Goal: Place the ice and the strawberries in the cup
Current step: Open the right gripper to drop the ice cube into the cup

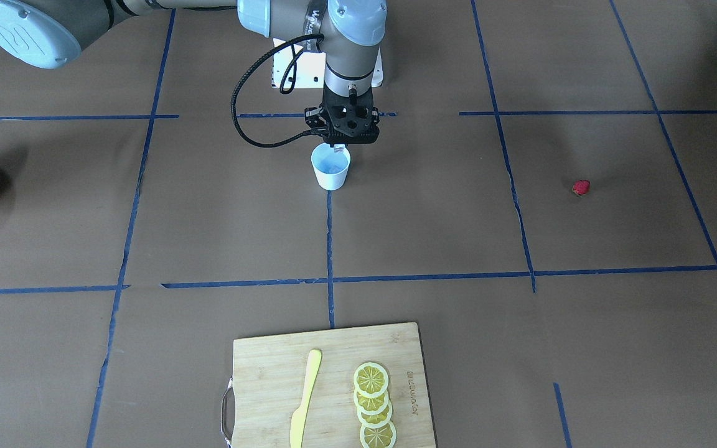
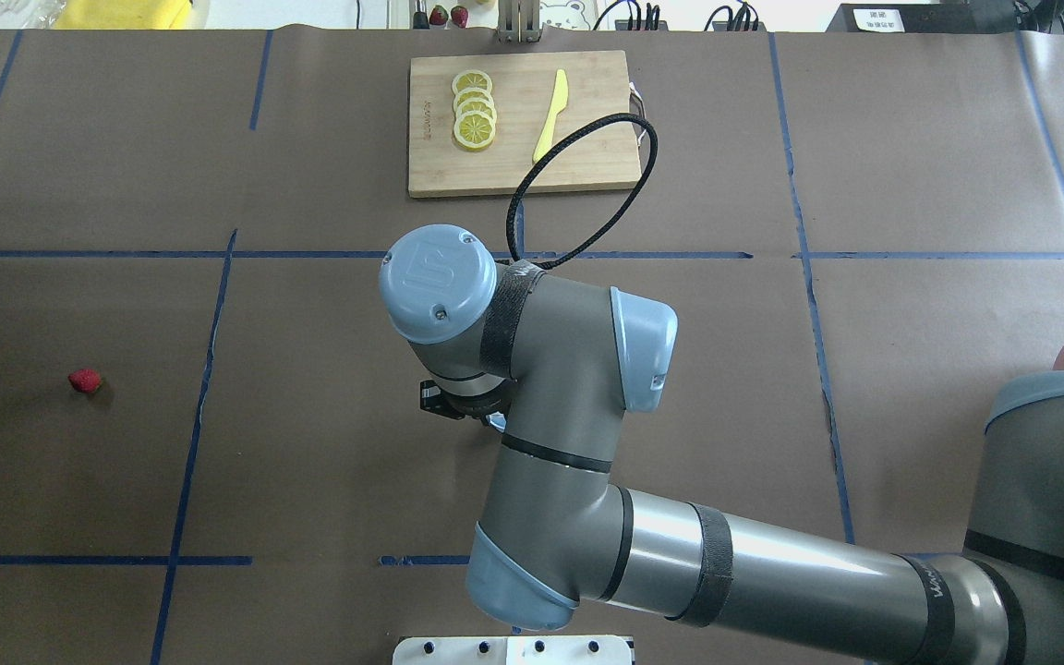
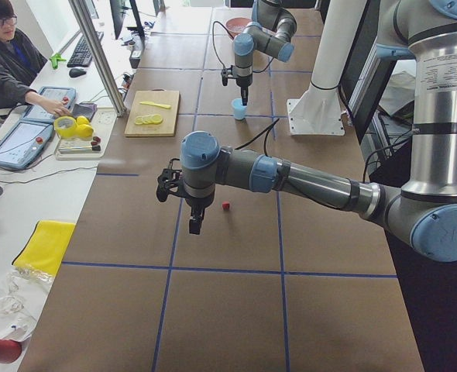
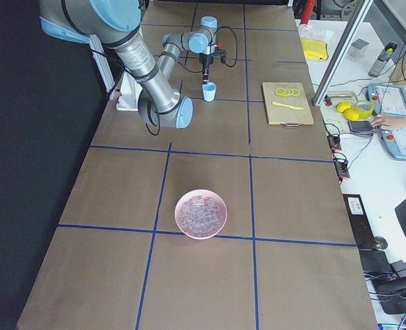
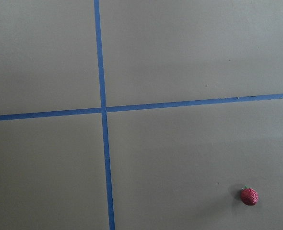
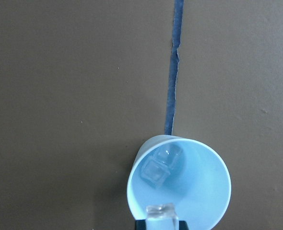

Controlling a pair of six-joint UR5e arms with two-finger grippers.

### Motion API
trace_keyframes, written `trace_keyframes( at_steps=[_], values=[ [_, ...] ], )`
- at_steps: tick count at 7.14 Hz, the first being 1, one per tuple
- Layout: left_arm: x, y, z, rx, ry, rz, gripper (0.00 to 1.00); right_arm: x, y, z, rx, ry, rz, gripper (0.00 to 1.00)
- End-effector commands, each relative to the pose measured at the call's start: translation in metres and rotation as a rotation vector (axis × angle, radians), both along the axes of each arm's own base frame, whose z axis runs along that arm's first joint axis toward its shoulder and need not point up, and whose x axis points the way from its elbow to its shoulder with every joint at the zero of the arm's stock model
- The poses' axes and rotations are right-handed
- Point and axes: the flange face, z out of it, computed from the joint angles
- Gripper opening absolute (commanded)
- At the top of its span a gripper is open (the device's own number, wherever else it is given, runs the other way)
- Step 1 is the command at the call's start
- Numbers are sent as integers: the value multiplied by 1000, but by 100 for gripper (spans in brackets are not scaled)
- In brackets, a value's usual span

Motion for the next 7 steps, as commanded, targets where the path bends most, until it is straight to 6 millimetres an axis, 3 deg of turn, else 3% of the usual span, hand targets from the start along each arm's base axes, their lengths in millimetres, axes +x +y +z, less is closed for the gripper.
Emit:
trace_keyframes(
  at_steps=[1, 2, 4, 7],
  values=[
    [0, 0, 1, -2, 0, 0, 100, 0, -1, 1, 3, 4, 3, 3],
    [0, 0, 1, -2, 0, 0, 100, 0, -2, 1, 5, 4, 4, 16],
    [-1, 0, -1, 1, 0, -1, 100, 1, -2, 2, 11, 7, 9, 98],
    [-1, 0, -1, 1, 0, -1, 100, 5, -5, -2, 15, -1, 16, 99]
  ],
)
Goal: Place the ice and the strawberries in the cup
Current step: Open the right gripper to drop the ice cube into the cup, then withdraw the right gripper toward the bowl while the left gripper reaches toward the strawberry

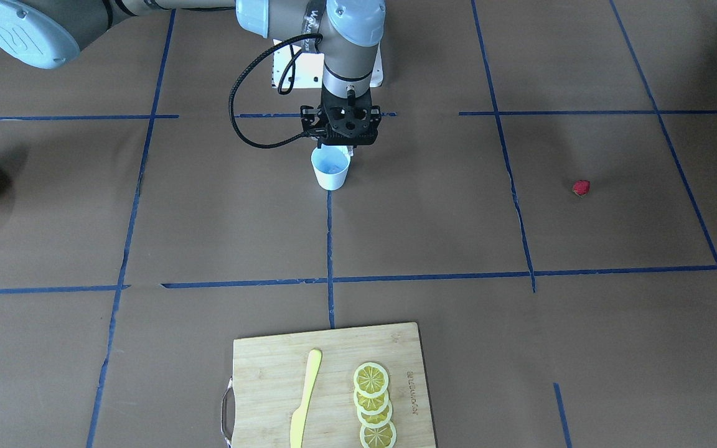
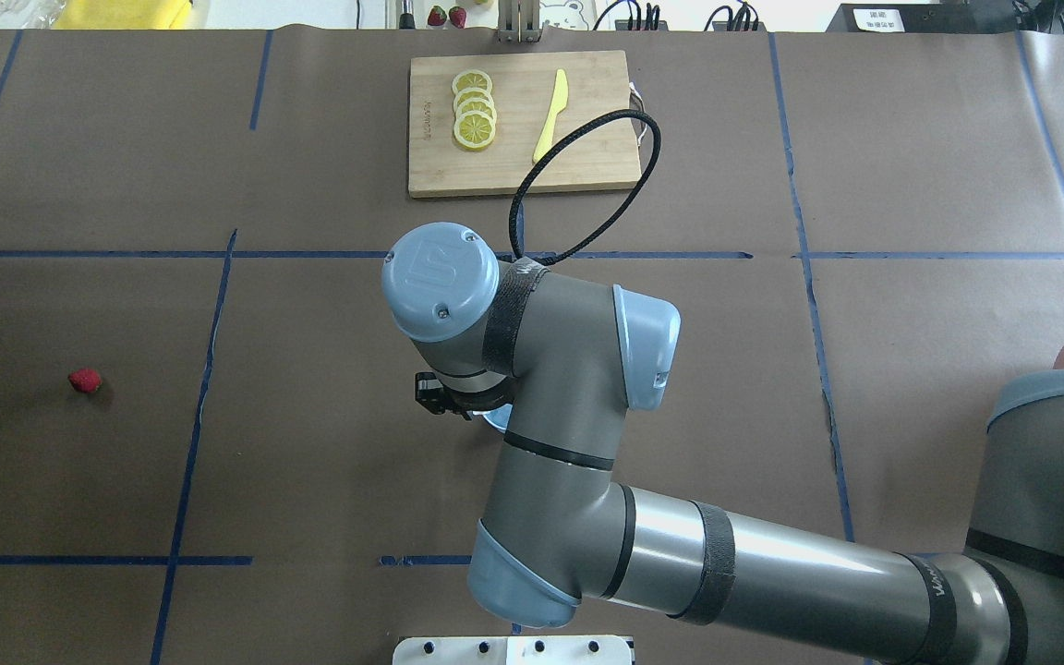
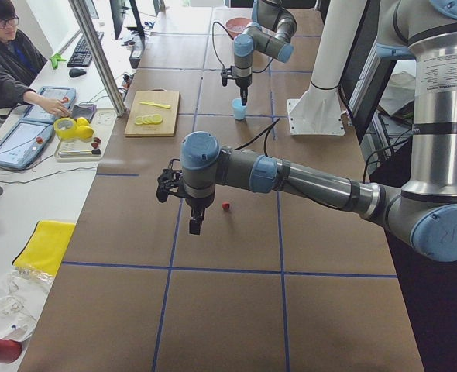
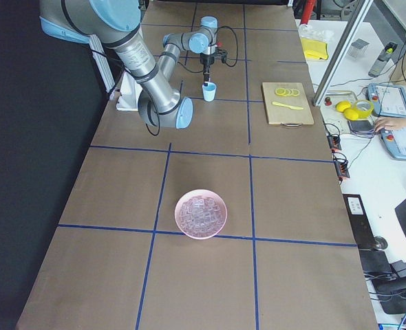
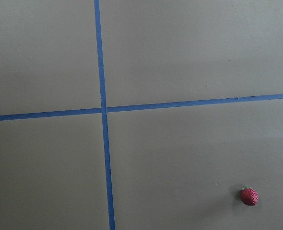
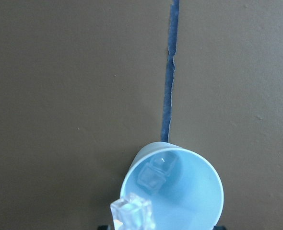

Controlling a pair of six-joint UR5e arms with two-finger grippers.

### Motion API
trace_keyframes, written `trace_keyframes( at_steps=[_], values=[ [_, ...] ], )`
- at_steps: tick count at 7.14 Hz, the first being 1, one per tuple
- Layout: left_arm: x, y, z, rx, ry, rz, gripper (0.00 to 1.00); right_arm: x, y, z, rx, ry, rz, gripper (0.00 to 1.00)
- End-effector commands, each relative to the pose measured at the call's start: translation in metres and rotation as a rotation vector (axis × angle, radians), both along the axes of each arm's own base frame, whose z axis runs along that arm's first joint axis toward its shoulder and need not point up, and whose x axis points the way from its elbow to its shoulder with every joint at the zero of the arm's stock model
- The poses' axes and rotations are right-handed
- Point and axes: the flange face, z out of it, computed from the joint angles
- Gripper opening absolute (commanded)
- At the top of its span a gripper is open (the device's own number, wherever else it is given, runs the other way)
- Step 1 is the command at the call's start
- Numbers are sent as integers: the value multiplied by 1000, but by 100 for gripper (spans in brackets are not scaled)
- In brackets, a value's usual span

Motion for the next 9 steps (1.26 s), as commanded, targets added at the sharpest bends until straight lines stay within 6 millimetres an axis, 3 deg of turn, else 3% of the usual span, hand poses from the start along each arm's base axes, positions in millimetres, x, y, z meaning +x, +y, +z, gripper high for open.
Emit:
trace_keyframes(
  at_steps=[1, 4, 7, 9],
  values=[
    [0, 0, 1, -1, 0, 1, 100, 4, -3, -1, 1, -2, 4, 99],
    [0, 0, 1, -1, 0, 1, 100, 26, -25, -1, -3, -12, 41, 99],
    [11, -4, -3, 10, -5, 22, 100, 118, -51, 5, -4, -70, 100, 100],
    [47, -7, -17, -46, 1, 16, 100, 173, -68, 27, 34, -85, 105, 100]
  ],
)
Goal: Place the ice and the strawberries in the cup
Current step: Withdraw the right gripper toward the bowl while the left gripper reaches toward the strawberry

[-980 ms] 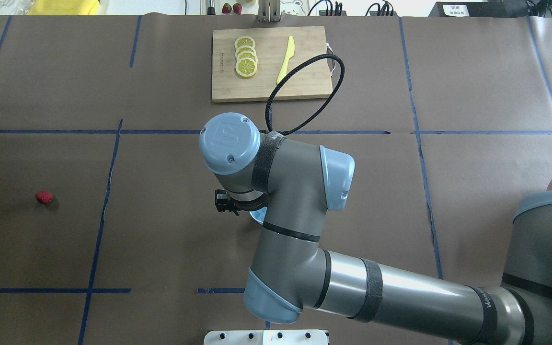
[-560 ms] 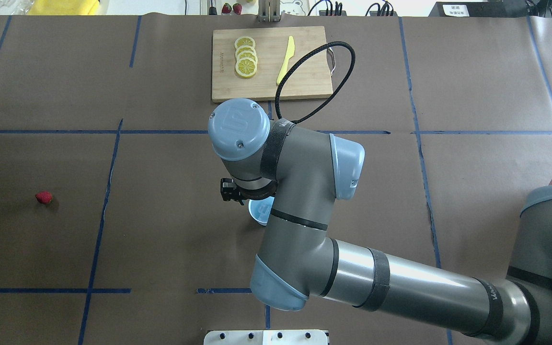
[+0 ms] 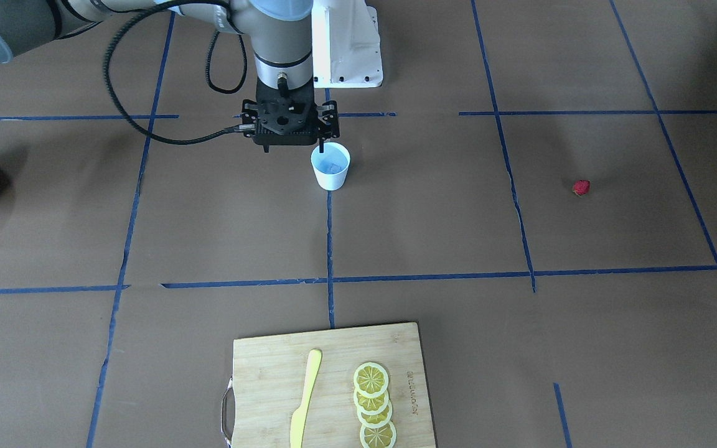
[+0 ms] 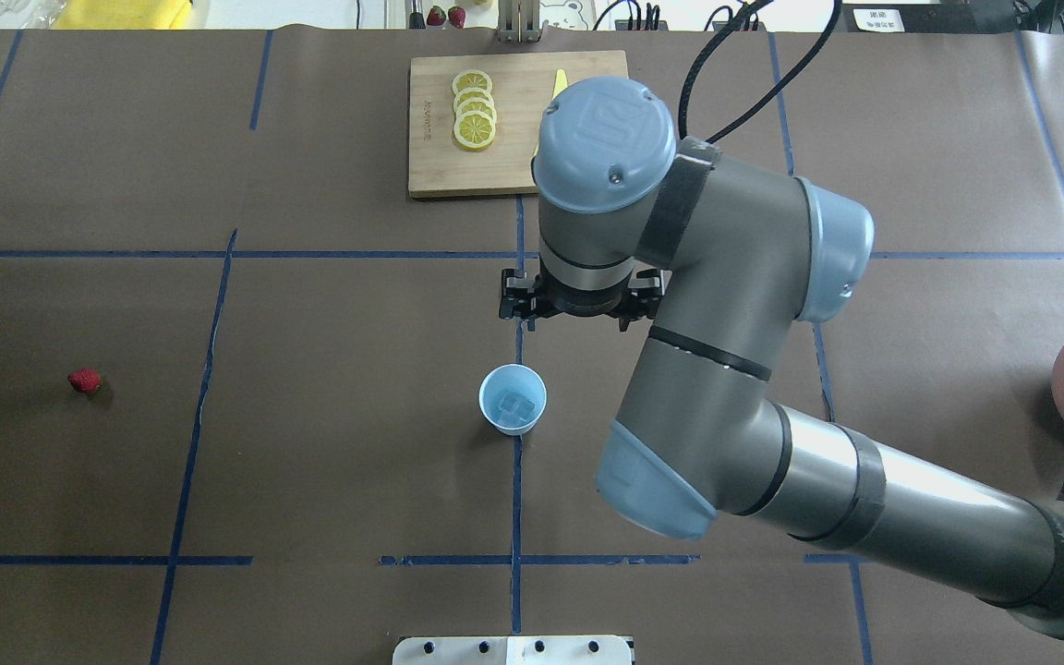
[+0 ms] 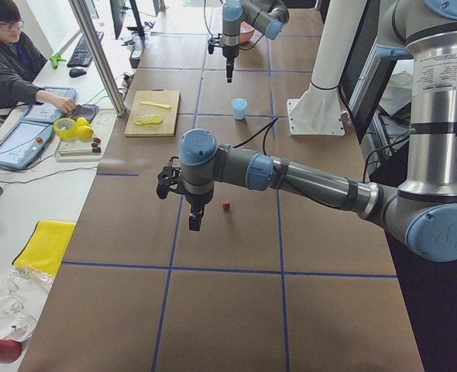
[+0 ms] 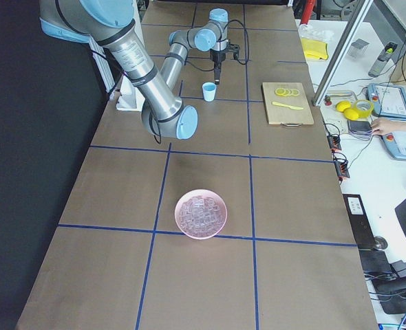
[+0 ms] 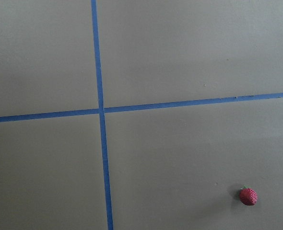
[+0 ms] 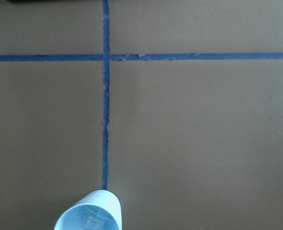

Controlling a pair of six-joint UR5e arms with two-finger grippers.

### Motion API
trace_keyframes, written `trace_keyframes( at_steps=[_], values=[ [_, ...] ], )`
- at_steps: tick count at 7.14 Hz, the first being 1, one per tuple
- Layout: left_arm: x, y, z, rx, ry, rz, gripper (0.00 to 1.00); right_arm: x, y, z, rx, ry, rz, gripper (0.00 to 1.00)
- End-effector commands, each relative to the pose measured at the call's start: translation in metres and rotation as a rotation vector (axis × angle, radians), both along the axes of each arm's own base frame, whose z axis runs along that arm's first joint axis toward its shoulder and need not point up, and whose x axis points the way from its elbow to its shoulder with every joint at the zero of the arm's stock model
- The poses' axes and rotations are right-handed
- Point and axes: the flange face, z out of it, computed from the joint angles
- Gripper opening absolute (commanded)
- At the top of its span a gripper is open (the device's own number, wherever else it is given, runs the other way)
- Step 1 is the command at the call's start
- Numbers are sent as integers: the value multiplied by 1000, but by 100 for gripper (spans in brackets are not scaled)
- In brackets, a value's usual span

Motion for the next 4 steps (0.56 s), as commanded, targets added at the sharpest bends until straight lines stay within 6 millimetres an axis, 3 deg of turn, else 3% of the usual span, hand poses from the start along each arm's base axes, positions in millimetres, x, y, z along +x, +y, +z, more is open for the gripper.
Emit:
trace_keyframes(
  at_steps=[1, 4],
  values=[
    [43, 0, -16, -74, 11, -9, 100, 75, -20, 29, 37, -22, -5, 100],
    [122, -2, -40, -96, -3, -80, 100, 182, -50, 80, 108, -30, -49, 100]
  ],
)
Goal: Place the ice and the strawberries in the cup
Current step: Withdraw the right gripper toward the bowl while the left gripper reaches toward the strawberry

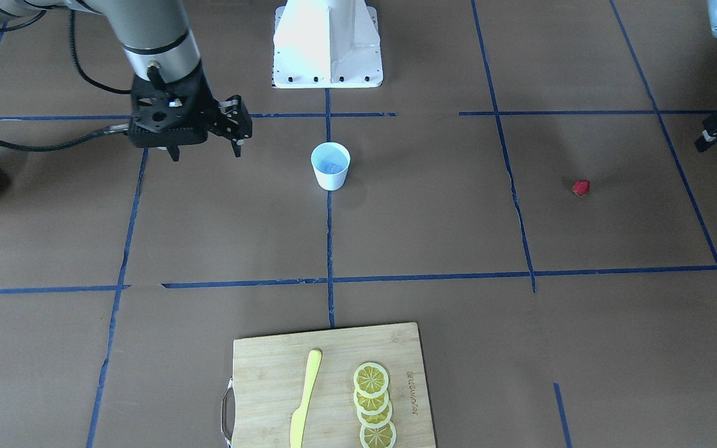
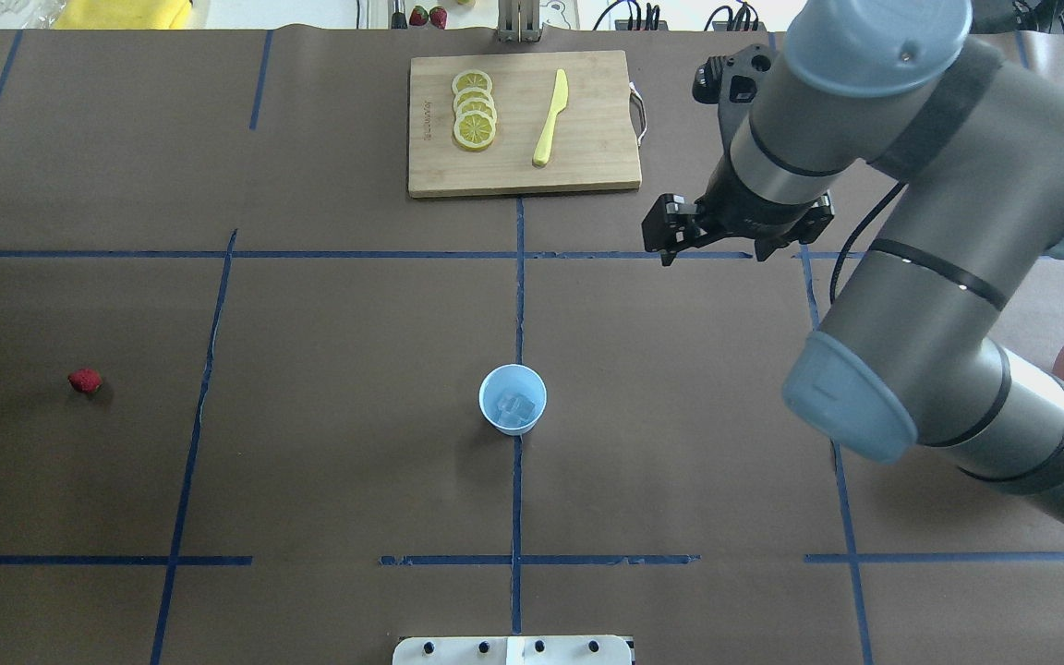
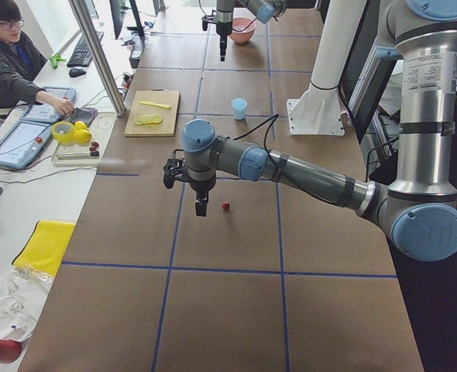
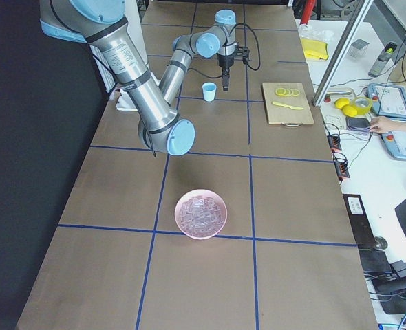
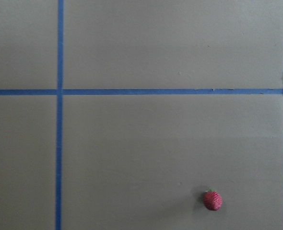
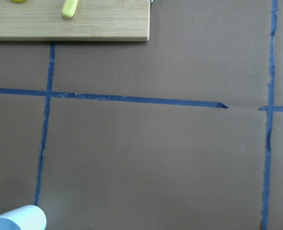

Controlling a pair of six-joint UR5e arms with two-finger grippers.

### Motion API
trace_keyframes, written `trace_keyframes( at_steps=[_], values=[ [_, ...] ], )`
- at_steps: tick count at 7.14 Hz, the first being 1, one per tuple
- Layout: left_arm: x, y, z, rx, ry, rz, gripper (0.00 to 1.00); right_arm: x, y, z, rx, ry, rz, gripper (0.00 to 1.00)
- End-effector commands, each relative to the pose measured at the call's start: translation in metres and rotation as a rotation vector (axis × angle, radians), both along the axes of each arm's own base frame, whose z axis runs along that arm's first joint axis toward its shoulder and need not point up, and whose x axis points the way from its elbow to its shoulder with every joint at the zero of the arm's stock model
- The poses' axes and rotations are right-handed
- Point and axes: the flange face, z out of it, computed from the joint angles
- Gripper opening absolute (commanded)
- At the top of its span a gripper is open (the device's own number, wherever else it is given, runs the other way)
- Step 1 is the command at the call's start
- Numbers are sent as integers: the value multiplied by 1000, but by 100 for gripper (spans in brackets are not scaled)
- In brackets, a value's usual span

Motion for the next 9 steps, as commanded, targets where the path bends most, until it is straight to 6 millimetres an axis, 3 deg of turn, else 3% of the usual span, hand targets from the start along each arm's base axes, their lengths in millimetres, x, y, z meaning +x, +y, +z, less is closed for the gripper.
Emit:
trace_keyframes(
  at_steps=[1, 2, 5, 6, 7, 8, 9],
  values=[
    [55, 2, -18, -19, 8, -42, 100, 84, -24, 41, 52, -3, -35, 100],
    [75, 3, -27, -19, -10, -55, 100, 124, -35, 67, 56, -3, -49, 100],
    [168, 26, -34, -7, -32, -64, 100, 213, -43, 150, 98, 71, -110, 100],
    [192, 29, -17, 5, -60, -72, 100, 244, -38, 171, 93, 46, -126, 100],
    [197, 23, 12, 9, -57, -72, 100, 273, -34, 189, 85, 31, -117, 100],
    [200, 20, 37, 13, -50, -76, 100, 293, -30, 204, 88, 30, -123, 100],
    [198, 22, 48, 7, -52, -73, 100, 299, -28, 211, 78, 28, -117, 100]
  ],
)
